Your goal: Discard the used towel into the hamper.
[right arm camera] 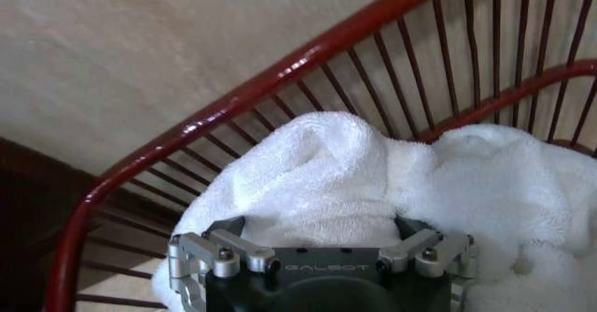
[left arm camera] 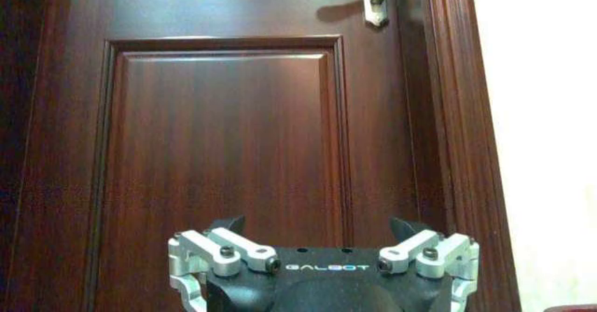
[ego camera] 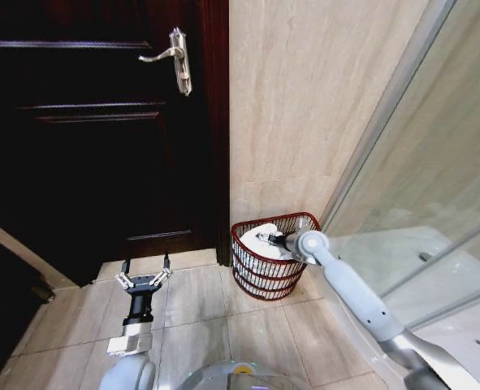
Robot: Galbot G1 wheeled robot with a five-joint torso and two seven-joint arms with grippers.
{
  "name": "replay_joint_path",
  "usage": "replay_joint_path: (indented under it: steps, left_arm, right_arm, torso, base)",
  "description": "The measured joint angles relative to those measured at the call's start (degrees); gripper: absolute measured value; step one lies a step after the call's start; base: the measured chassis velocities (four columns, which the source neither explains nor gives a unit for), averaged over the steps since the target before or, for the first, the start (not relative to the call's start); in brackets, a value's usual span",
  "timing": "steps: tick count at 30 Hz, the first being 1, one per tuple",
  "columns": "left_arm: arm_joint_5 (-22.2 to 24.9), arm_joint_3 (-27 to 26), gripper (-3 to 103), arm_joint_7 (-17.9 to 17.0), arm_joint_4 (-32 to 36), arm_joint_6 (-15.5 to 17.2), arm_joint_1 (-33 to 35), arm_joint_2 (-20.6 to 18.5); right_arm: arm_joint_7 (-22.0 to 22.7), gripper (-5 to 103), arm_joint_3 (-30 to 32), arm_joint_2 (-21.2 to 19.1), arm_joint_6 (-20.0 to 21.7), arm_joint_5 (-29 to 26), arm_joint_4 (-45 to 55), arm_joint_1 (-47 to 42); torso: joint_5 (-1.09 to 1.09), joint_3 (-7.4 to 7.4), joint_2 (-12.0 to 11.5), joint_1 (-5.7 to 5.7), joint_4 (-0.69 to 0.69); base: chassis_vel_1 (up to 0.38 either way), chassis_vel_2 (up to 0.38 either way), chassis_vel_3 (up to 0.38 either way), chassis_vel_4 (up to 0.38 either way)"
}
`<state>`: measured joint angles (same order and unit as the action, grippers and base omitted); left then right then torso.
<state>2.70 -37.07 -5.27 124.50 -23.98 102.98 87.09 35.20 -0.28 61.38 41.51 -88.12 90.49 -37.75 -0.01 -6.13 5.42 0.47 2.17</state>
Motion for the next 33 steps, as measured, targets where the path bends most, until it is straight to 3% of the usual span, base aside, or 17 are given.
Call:
replay_joint_path:
  steps: [6,14,17,18,20,21,24,25,26,27,31,33]
  left_arm:
    - [-0.1,0.7,100,-0.2,0.2,0.6,-0.3,-0.2]
    - [-0.6,2.7,100,-0.4,0.0,1.1,-1.0,-0.2]
    - [-0.7,3.5,100,-0.4,0.0,1.3,-1.3,0.1]
    - [-0.7,3.5,100,-0.4,0.0,1.3,-1.3,0.1]
    - [-0.6,3.9,100,-0.5,-0.4,1.3,-1.6,0.2]
    - [-0.6,3.9,100,-0.5,-0.4,1.3,-1.6,0.2]
    - [-0.6,4.3,100,-0.5,-1.1,1.0,-1.5,0.2]
    - [-0.6,4.3,100,-0.5,-1.1,1.0,-1.5,0.2]
    - [-0.6,4.4,100,-0.5,-1.2,0.9,-1.4,0.2]
    - [-0.6,4.4,100,-0.5,-1.2,0.9,-1.3,0.2]
    - [-0.5,4.4,100,-0.5,-1.4,1.0,-1.5,-0.1]
    - [-0.5,4.7,100,-0.7,-1.2,1.6,-1.7,-0.2]
  right_arm:
    - [-1.0,100,0.2,0.7,-0.3,1.5,-1.2,-0.1]
    - [-4.4,100,2.6,-2.3,-3.4,9.2,6.0,-2.4]
    - [-7.1,100,3.5,-4.2,-8.6,19.9,11.1,-4.8]
    - [-7.1,100,3.5,-4.2,-8.6,19.9,11.1,-4.8]
    - [-10.4,100,4.0,-5.2,-12.5,27.9,13.4,-7.0]
    - [-10.4,100,4.0,-5.2,-12.5,27.9,13.4,-7.0]
    - [-21.0,100,5.1,-6.6,-19.5,44.9,12.1,-9.3]
    - [-21.0,100,5.1,-6.6,-19.5,44.9,12.1,-9.3]
    - [-23.5,100,5.4,-6.9,-22.4,50.1,10.6,-9.4]
    - [-24.0,100,5.5,-7.0,-23.7,51.8,9.7,-9.3]
    - [-24.1,100,5.5,-7.3,-24.9,52.3,7.4,-8.4]
    - [-23.4,100,4.7,-8.1,-22.8,48.2,6.3,-6.7]
  torso:
    - [0.01,0.0,0.0,0.0,0.01]
    - [0.04,-0.02,0.0,0.0,0.02]
    - [0.04,-0.02,0.0,0.0,0.02]
    - [0.04,-0.02,0.0,0.0,0.02]
    - [0.03,-0.01,0.0,0.0,0.01]
    - [0.03,-0.01,0.0,0.0,0.01]
    - [0.03,-0.01,0.0,0.0,0.0]
    - [0.03,-0.01,0.0,0.0,0.0]
    - [0.01,-0.01,0.0,0.0,0.0]
    - [0.03,-0.01,0.0,0.0,0.0]
    - [0.02,-0.01,0.0,0.0,0.01]
    - [0.03,-0.01,0.0,0.0,0.01]
  base:
    - [0.0,0.0,0.0,0.0]
    - [0.0,0.0,0.0,0.0]
    - [0.0,0.0,0.0,0.0]
    - [0.0,0.0,0.0,0.0]
    - [0.0,0.0,0.0,0.0]
    - [0.0,0.0,0.0,0.0]
    - [0.0,0.0,0.0,0.0]
    - [0.0,0.0,0.0,0.0]
    - [0.0,0.0,0.0,0.0]
    - [0.0,0.0,0.0,0.0]
    - [0.0,0.0,0.0,0.0]
    - [0.0,0.0,0.0,0.0]
